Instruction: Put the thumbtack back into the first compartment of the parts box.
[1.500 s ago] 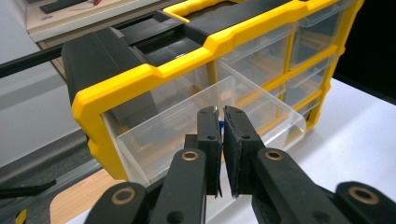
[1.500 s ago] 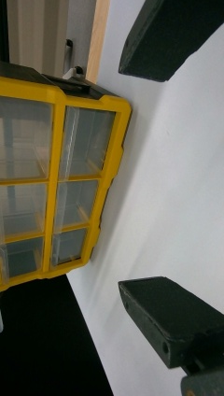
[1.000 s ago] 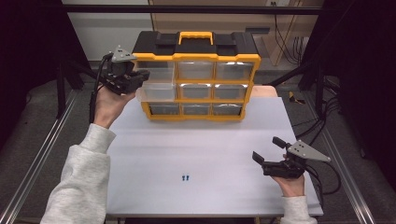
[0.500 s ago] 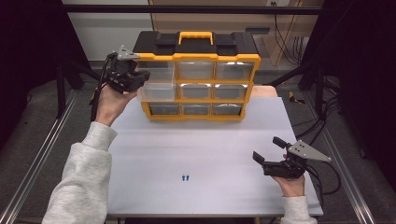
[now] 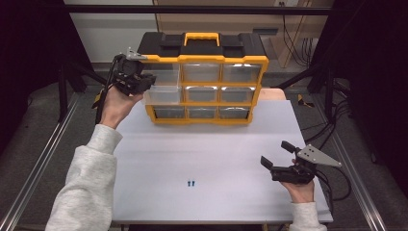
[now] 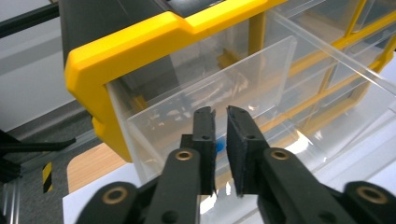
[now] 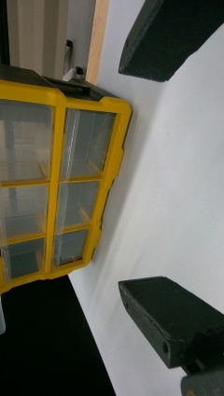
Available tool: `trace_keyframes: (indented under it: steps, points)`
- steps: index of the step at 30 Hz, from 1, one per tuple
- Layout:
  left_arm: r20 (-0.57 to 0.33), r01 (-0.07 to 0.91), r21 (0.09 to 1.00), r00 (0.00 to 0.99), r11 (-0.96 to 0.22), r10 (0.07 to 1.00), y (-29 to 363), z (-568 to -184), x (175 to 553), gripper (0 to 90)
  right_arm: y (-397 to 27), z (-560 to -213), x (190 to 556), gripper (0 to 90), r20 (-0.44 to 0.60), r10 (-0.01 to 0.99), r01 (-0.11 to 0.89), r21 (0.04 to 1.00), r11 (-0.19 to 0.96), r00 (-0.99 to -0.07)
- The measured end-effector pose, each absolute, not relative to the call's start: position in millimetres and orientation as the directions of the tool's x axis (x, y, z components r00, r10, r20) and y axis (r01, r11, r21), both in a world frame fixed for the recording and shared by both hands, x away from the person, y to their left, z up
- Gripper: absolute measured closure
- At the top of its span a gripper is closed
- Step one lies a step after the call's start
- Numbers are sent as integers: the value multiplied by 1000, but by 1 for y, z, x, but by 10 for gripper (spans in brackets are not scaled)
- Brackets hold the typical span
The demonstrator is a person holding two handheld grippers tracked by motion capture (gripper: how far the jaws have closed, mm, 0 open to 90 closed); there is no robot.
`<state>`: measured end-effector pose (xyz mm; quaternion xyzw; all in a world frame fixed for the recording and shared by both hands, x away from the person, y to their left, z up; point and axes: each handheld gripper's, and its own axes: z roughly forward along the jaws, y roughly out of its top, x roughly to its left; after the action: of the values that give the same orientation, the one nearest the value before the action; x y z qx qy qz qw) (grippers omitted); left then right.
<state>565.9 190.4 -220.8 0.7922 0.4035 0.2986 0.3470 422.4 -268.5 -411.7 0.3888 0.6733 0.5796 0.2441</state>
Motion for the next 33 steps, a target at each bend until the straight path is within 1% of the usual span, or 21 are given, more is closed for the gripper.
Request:
trace_keyframes:
  steps: [4,7,8,11,13,15,22,26,29,33]
  points:
    - [184,429,802,484,-415,855,191,-220,565,707,-269,-412,422,5,122,806,240,970,26,-579]
    - [169,400,833,472,-381,865,192,-218,560,643,-269,-411,422,5,117,806,238,971,30,-580]
    - [182,395,830,476,-394,860,194,-216,559,620,-269,-411,422,5,120,808,239,971,27,-577]
    - [156,357,867,469,-348,869,195,-212,551,564,-269,-411,422,5,117,806,238,971,30,-580]
    - [153,336,877,483,-344,862,197,-210,545,523,-269,-411,422,5,118,806,238,971,29,-580]
    - [130,316,892,508,-324,851,199,-210,539,474,-269,-411,422,5,117,807,237,971,29,-579]
    - [137,253,910,564,-329,814,205,-212,518,302,-269,-411,422,5,123,808,234,972,20,-577]
    - [142,228,917,579,-327,803,208,-217,505,228,-269,-411,422,5,123,808,232,972,18,-577]
    - [127,216,928,582,-303,803,211,-222,497,184,-269,-411,421,5,125,808,236,972,18,-576]
    - [142,201,928,587,-313,797,213,-231,487,126,-269,-411,422,5,123,807,233,972,19,-577]
